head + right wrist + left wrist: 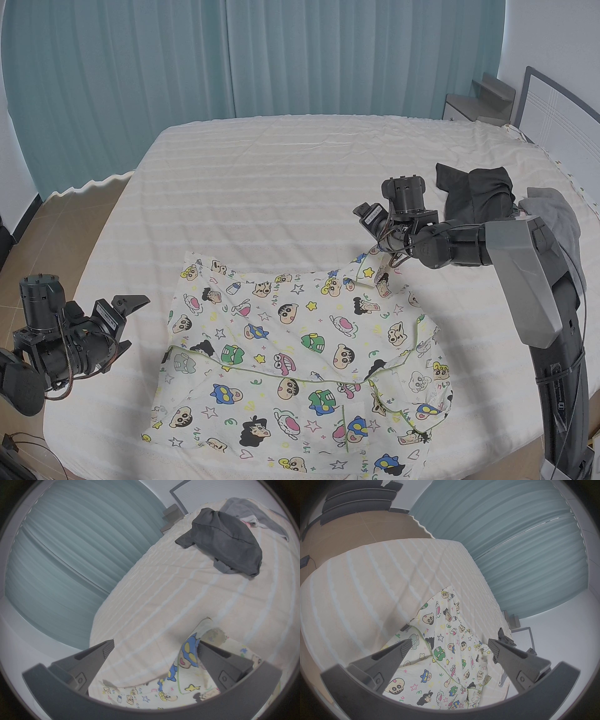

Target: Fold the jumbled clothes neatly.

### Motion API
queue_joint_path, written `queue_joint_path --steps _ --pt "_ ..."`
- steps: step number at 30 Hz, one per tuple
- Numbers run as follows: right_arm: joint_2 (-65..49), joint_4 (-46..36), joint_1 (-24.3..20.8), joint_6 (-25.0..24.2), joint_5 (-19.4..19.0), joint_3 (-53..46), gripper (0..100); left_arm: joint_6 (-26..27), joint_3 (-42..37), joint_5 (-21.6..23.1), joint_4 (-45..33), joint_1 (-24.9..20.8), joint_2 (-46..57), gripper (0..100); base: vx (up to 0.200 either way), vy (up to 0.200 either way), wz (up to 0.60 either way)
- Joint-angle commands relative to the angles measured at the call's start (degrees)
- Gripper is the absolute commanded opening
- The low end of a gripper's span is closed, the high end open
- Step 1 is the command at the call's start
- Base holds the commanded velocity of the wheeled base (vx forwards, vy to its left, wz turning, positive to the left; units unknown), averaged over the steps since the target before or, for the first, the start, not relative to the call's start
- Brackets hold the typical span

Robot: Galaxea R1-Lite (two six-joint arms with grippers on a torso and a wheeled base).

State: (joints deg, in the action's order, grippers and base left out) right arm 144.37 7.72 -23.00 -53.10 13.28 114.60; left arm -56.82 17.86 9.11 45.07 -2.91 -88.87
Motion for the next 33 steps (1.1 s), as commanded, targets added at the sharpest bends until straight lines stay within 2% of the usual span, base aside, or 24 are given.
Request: queue_joint_path --steps 1,3,4,7,9,13,16,20,21,24,26,28,29,30,31,32,33 --pt "-4.3 -10.7 0.5 1.2 1.0 0.0 100 0.0 -0.3 0.0 0.1 0.0 -0.2 100 0.0 0.0 0.0" --pt "-5.2 -17.0 0.7 1.0 1.0 0.0 100 0.0 -0.4 0.0 0.1 0.0 -0.3 100 0.0 0.0 0.0" --pt "-5.2 -17.0 0.7 1.0 1.0 0.0 100 0.0 -0.4 0.0 0.1 0.0 -0.3 100 0.0 0.0 0.0" --pt "-6.8 -31.9 0.9 1.2 -1.7 0.0 100 0.0 -0.4 0.0 0.1 0.0 -0.2 100 0.0 0.0 0.0" --pt "-7.1 -38.0 1.2 1.3 -3.2 0.0 100 0.0 -0.4 0.0 0.1 0.0 -0.2 100 0.0 0.0 0.0" --pt "-9.3 -46.6 2.3 0.9 -4.6 0.0 100 0.0 -0.4 0.0 0.1 0.0 -0.2 100 0.0 0.0 0.0" --pt "-13.2 -56.3 3.6 0.8 -8.7 0.0 100 0.0 -0.4 0.0 0.1 0.0 -0.2 100 0.0 0.0 0.0" --pt "-19.6 -67.6 5.8 1.7 -16.4 0.0 100 0.0 -0.5 0.0 0.1 0.0 -0.2 100 0.0 0.0 0.0" --pt "-22.1 -71.2 7.0 3.3 -19.3 0.0 100 0.0 -0.5 0.0 0.1 0.0 -0.2 100 0.0 0.0 0.0" --pt "-23.9 -74.0 8.0 5.6 -21.1 0.0 100 0.0 -0.5 0.0 0.1 0.0 -0.2 100 0.0 0.0 0.0" --pt "-27.8 -77.7 9.3 11.4 -21.6 0.0 100 0.0 -0.5 0.0 0.1 0.0 -0.2 100 0.0 0.0 0.0" --pt "-31.8 -77.5 9.7 15.1 -21.6 0.0 100 0.0 -0.5 0.0 0.1 -0.1 -0.2 100 0.0 0.0 0.0" --pt "-33.7 -77.0 9.9 17.2 -21.6 0.0 100 0.0 -0.5 0.0 0.1 -0.1 -0.2 100 0.0 0.0 0.0" --pt "-33.7 -77.0 9.9 17.2 -21.6 0.0 100 0.0 -0.5 0.0 0.1 -0.1 -0.2 100 0.0 0.0 0.0" --pt "-39.9 -73.2 9.9 23.1 -21.7 0.0 100 0.0 -0.7 0.0 0.1 -0.1 -0.2 100 0.0 0.0 0.0" --pt "-39.9 -73.2 9.9 23.1 -21.7 0.0 100 0.0 -0.7 0.0 0.1 -0.1 -0.2 100 0.0 0.0 0.0" --pt "-43.3 -68.5 9.9 25.2 -21.7 0.0 100 0.0 -0.8 0.0 0.1 -0.1 -0.1 100 0.0 0.0 0.0"
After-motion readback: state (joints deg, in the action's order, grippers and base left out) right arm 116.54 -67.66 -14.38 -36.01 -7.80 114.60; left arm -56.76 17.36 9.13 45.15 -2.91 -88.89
